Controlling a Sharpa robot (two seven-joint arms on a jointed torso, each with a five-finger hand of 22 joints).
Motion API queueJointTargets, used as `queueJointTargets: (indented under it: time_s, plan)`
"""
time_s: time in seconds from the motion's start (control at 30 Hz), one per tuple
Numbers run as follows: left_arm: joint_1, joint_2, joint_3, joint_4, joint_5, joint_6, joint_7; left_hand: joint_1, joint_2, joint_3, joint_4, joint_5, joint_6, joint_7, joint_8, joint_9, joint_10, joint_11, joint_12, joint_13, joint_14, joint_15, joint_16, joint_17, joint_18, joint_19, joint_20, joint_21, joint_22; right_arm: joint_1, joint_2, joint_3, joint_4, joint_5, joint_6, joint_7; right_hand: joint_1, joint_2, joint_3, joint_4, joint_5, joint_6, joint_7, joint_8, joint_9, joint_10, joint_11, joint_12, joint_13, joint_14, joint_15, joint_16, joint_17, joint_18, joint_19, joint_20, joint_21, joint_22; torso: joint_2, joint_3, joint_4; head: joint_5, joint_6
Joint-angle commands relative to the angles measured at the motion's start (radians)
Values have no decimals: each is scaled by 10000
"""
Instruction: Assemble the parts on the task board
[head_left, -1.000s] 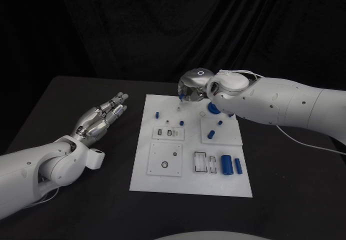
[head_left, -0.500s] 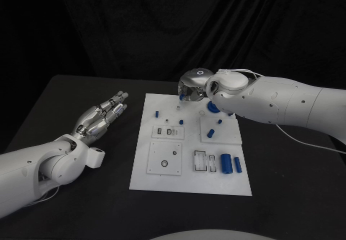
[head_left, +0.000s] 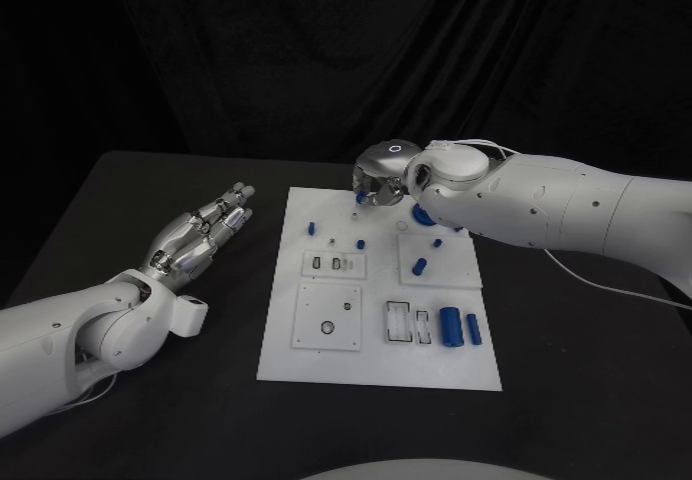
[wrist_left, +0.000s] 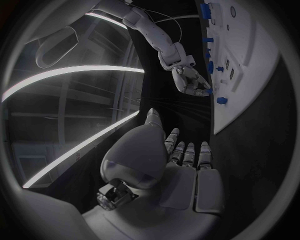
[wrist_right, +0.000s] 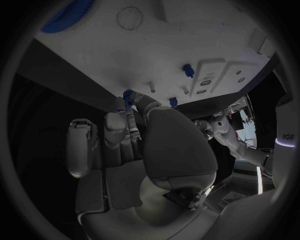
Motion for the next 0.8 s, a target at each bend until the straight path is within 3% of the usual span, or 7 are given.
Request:
queueJointTargets:
  time_s: [0.03, 0.37, 0.4, 0.53, 0.57, 0.67, 0.8]
  plan:
    - [23, 33, 8, -4, -42, 155, 2427, 37, -72, -18, 23, 39, -49, -2, -35, -13, -7, 37, -37, -10, 15, -18, -37, -12, 143, 12, 80, -35, -9, -72, 30, -6, -70, -29, 205, -90, -25, 39, 77, -14, 31, -59, -9, -34, 4, -47, 26, -54, -4, -79, 22, -75, -21, -91, -33, 31, -69, 731, 3, -5, 4, -4, -17]
    - [23, 77, 8, -86, -42, 213, 2376, 85, -39, 17, 1, 39, -56, 45, -35, -12, -28, 75, -42, -15, 15, 24, -37, -12, 147, 12, 119, -35, -9, -126, 78, -6, -153, -29, 370, -191, -139, -56, 202, -1, 32, -649, 35, -480, -158, -685, 160, -291, -72, -343, -24, -343, -396, -18, -274, -5, -276, 499, 9, -9, 22, -22, -60]
    - [23, 81, 8, -95, -42, 219, 2373, 94, -35, 22, -3, 39, -44, 56, -33, -11, -31, 80, -42, -16, 15, 28, -37, -12, 147, 12, 125, -35, -9, -129, 74, -6, -158, -29, 450, -273, -214, -152, 241, 23, 29, -1290, -83, -829, -341, -1410, 276, -287, -163, -517, 10, -536, -668, 36, -462, 8, -449, 295, 13, -11, 21, -21, -60]
    - [22, 82, 8, -107, -42, 228, 2368, 102, -31, 27, -6, 39, -22, 69, -29, -8, -36, 85, -43, -17, 15, 33, -37, -12, 148, 12, 130, -35, -9, -134, 37, -6, -166, -29, 565, -445, -266, -203, -40, -99, -1, -3683, -421, -848, -1092, -3641, 398, -285, -166, -1101, 132, -1119, -1470, 204, -1029, 117, -1018, -292, 13, -9, 23, -8, -64]
    - [22, 80, 8, -107, -42, 230, 2367, 102, -31, 27, -6, 39, -22, 69, -29, -8, -36, 85, -43, -17, 15, 33, -37, -12, 148, 12, 130, -35, -9, -135, 10, -6, -158, -29, 507, -468, -262, -179, -199, -155, -2, -5126, -556, -936, -1561, -4222, 440, -279, -142, -1359, 173, -1359, -1803, 271, -1275, 163, -1275, -545, 14, -7, 16, 1, -56]
    - [22, 62, 8, -104, -42, 233, 2364, 108, -27, 31, -7, 39, -11, 82, -26, -6, -39, 90, -44, -18, 15, 37, -37, -12, 148, 12, 134, -35, -9, -134, -104, -6, -110, -29, 112, -437, -249, -125, -426, -225, 0, -6158, -583, -1005, -1937, -4617, 438, -270, -44, -1560, 192, -1507, -2015, 318, -1432, 197, -1480, -692, 13, -7, 11, 28, -23]
    - [22, 13, 7, -89, -42, 226, 2363, 108, -27, 31, -7, 39, -11, 82, -26, -6, -39, 90, -44, -18, 15, 37, -37, -12, 148, 12, 134, -35, -9, -71, -459, 17, 162, 6, -706, -338, -233, -85, -566, -254, 4, -6412, -480, -1003, -2062, -4555, 303, -210, 117, -1705, 127, -1649, -2217, 359, -1550, 156, -1643, -813, 10, -7, 8, 48, 19]
